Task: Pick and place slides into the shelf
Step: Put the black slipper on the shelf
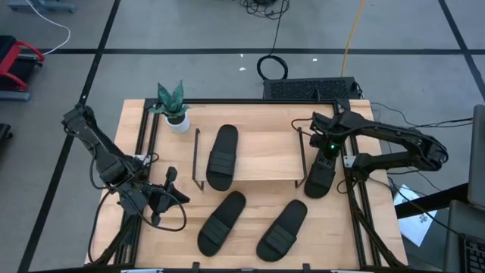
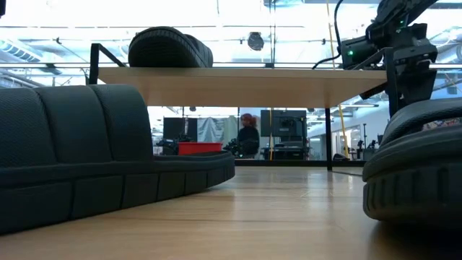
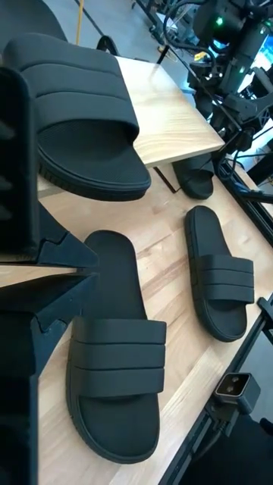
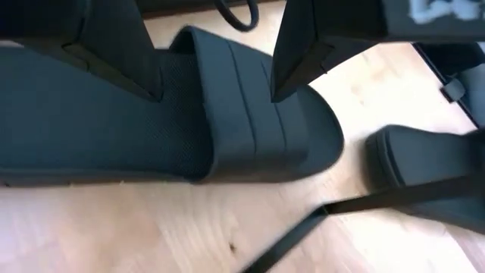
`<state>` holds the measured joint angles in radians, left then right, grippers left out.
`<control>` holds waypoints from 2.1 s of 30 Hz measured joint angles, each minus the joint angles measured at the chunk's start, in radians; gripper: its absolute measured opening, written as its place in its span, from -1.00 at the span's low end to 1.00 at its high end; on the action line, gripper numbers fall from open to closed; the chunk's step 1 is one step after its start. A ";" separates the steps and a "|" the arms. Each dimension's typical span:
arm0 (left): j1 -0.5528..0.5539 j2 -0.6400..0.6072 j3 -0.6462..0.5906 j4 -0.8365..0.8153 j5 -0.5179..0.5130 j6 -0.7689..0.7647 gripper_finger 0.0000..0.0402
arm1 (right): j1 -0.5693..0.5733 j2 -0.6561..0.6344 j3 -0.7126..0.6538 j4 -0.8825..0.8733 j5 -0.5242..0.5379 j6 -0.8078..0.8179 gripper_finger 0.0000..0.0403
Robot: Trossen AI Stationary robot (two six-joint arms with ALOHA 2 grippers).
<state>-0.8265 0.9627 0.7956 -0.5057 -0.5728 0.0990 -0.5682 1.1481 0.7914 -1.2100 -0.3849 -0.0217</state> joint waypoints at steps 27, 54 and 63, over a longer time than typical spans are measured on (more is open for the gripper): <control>0.001 0.000 0.000 0.000 0.000 -0.004 -0.87 | 0.073 -0.003 -0.115 0.087 -0.041 0.092 0.16; 0.001 0.000 0.000 0.000 0.023 -0.008 -0.87 | 0.108 -0.002 -0.159 0.116 -0.074 0.182 -0.67; 0.001 0.000 0.000 0.000 0.023 -0.022 -0.87 | 0.109 -0.025 -0.094 -0.033 0.070 0.184 -0.97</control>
<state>-0.8257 0.9627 0.7956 -0.5054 -0.5495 0.0769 -0.4587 1.1231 0.6971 -1.2430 -0.3152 0.1623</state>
